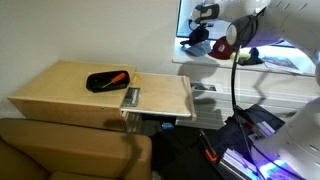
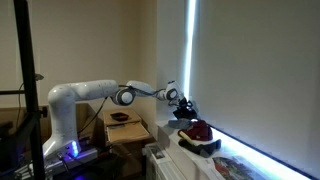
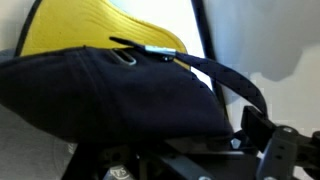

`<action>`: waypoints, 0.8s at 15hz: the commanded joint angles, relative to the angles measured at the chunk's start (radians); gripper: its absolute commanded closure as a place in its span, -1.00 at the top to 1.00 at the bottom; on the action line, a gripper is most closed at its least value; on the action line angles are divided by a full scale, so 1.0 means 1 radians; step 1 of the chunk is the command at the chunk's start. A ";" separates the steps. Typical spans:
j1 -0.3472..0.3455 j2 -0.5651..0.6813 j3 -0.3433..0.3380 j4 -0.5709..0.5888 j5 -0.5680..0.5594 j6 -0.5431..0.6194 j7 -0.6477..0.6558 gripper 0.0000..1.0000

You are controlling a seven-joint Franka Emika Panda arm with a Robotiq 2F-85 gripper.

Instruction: Place the screwdriver in the black bowl, move the sticky notes to the windowsill, then unstack the caps

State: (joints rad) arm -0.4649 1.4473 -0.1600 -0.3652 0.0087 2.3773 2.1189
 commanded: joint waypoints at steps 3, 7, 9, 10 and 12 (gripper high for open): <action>-0.022 -0.014 0.006 -0.014 0.011 0.059 -0.057 0.08; -0.026 -0.012 0.008 -0.013 0.013 0.093 -0.067 -0.52; -0.027 -0.013 0.006 -0.014 0.014 0.105 -0.060 -0.80; -0.028 -0.014 0.003 -0.016 0.014 0.109 -0.052 -0.50; -0.032 -0.015 0.003 -0.018 0.015 0.109 -0.050 0.02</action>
State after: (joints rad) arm -0.4891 1.4471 -0.1600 -0.3649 0.0104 2.4717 2.0857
